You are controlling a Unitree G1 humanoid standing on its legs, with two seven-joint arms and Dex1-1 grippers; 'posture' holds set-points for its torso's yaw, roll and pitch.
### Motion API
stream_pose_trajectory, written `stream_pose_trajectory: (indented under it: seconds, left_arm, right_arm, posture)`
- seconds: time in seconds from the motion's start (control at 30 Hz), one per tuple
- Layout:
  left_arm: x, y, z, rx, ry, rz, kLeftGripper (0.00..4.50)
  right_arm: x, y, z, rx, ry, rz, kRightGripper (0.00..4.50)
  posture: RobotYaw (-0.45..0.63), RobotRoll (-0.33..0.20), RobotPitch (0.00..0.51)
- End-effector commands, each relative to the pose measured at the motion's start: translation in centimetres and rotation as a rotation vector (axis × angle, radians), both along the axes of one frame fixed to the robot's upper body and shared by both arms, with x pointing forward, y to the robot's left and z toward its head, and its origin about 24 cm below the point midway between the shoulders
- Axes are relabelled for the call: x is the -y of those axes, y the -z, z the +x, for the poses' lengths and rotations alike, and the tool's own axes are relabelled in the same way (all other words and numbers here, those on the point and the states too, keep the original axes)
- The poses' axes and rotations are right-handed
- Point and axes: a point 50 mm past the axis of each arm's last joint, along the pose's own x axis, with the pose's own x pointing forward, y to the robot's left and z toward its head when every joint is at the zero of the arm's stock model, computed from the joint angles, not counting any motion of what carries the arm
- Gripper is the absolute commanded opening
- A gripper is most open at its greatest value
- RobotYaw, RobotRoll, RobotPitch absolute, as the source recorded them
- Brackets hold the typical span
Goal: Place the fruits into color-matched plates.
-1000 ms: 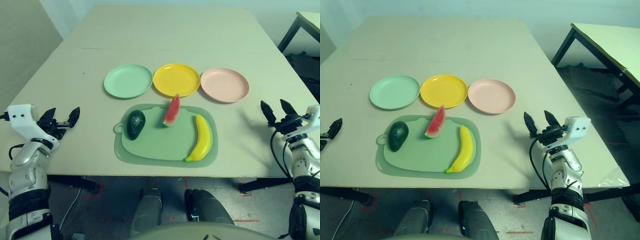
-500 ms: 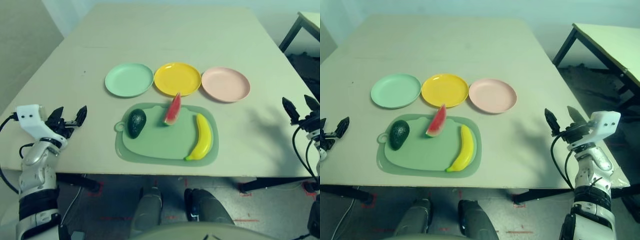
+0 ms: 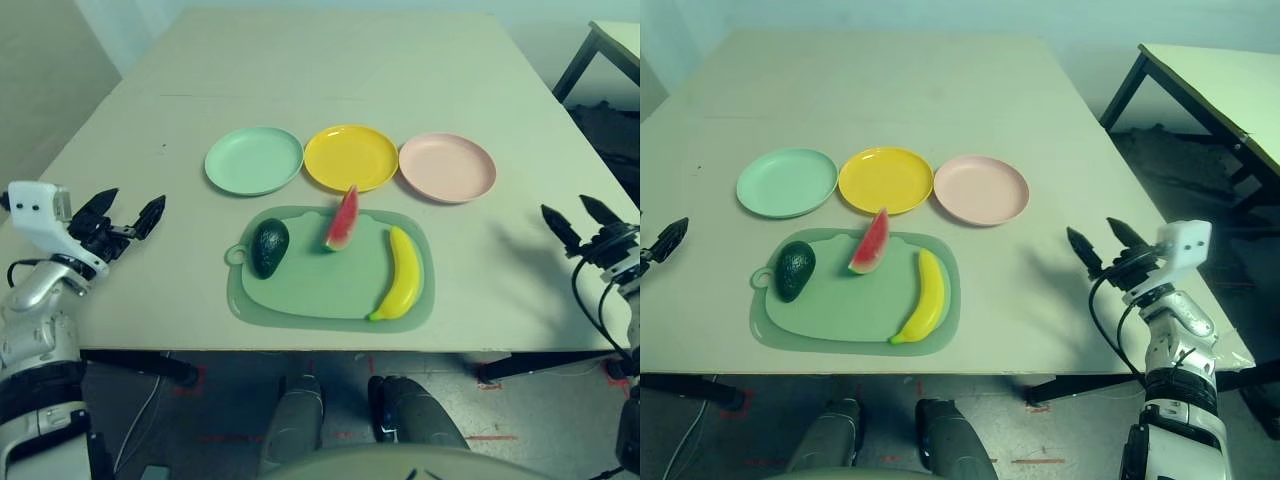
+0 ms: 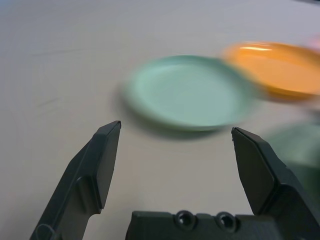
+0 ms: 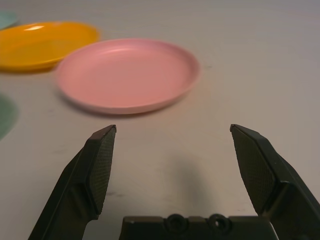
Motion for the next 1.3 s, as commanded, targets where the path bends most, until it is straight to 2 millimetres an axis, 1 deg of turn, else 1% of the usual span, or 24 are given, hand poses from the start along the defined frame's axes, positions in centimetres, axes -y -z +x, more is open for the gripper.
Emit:
stream_pose_trajectory:
  seconds: [0.03, 0.17, 0.23, 0.3, 0.37, 0.43, 0.5, 0.57, 0.63, 0.73, 0.87, 0.93, 1.13, 1.3]
  left_arm:
    - [1.6, -1.2, -0.6, -0.103, 0.300, 0.080, 4.50]
    - [4.0, -3.2, -1.5, -0.163, 0.590, 0.133, 4.50]
    - [4.8, -3.6, -2.2, -0.190, 0.699, 0.193, 4.50]
    - [5.0, -3.7, -2.5, -0.191, 0.761, 0.236, 4.50]
    - [4.9, -3.5, -2.7, -0.188, 0.797, 0.266, 4.50]
    - [5.1, -3.0, -2.9, -0.195, 0.823, 0.286, 4.50]
    - [5.4, -2.5, -3.1, -0.200, 0.844, 0.287, 4.50]
    - [5.8, -2.1, -3.0, -0.190, 0.855, 0.287, 4.50]
    - [6.2, -2.0, -2.8, -0.174, 0.860, 0.279, 4.50]
    - [6.5, -1.7, -2.8, -0.168, 0.866, 0.272, 4.50]
    - [7.1, -1.0, -2.9, -0.168, 0.880, 0.265, 4.50]
    - [7.3, -1.0, -2.9, -0.160, 0.885, 0.261, 4.50]
    - [7.5, -1.3, -2.8, -0.142, 0.883, 0.263, 4.50]
    - [7.8, -1.5, -2.6, -0.133, 0.888, 0.265, 4.50]
  right_arm:
    - [-1.1, -0.6, -0.3, -0.043, -0.111, -0.083, 4.49]
    - [-1.8, -1.8, 0.1, -0.086, -0.177, -0.140, 4.49]
    - [-2.2, -2.6, 0.6, -0.097, -0.189, -0.213, 4.49]
    - [-3.0, -3.7, 1.1, -0.088, -0.208, -0.302, 4.49]
    - [-3.9, -5.1, 1.7, -0.064, -0.240, -0.448, 4.49]
    - [-5.3, -6.7, 2.0, -0.013, -0.315, -0.562, 4.49]
    - [-6.8, -8.0, 2.3, 0.031, -0.417, -0.675, 4.49]
    - [-8.7, -9.2, 2.3, 0.086, -0.562, -0.796, 4.49]
    - [-10.7, -10.3, 1.9, 0.118, -0.757, -0.935, 4.49]
    - [-13.8, -11.7, 1.3, 0.238, -0.989, -1.160, 4.49]
    - [-17.5, -12.5, 0.2, 0.365, -1.243, -1.311, 4.49]
    - [-18.6, -12.5, -0.5, 0.391, -1.331, -1.371, 4.49]
    - [-19.4, -11.8, -1.1, 0.390, -1.424, -1.473, 4.49]
    - [-20.4, -10.9, -0.7, 0.349, -1.463, -1.552, 4.49]
  posture:
    - [0.02, 0.000, 0.165]
    - [0.02, 0.000, 0.165]
    - [0.02, 0.000, 0.163]
    - [0.01, 0.000, 0.161]
    - [0.00, 0.000, 0.157]
    - [-0.02, 0.000, 0.154]
    - [-0.02, 0.000, 0.150]
    - [-0.02, 0.000, 0.147]
    - [-0.01, 0.000, 0.142]
    - [-0.01, 0.000, 0.143]
    - [0.02, 0.000, 0.141]
    - [0.03, 0.000, 0.144]
    - [0.03, 0.000, 0.147]
    - [0.02, 0.000, 0.150]
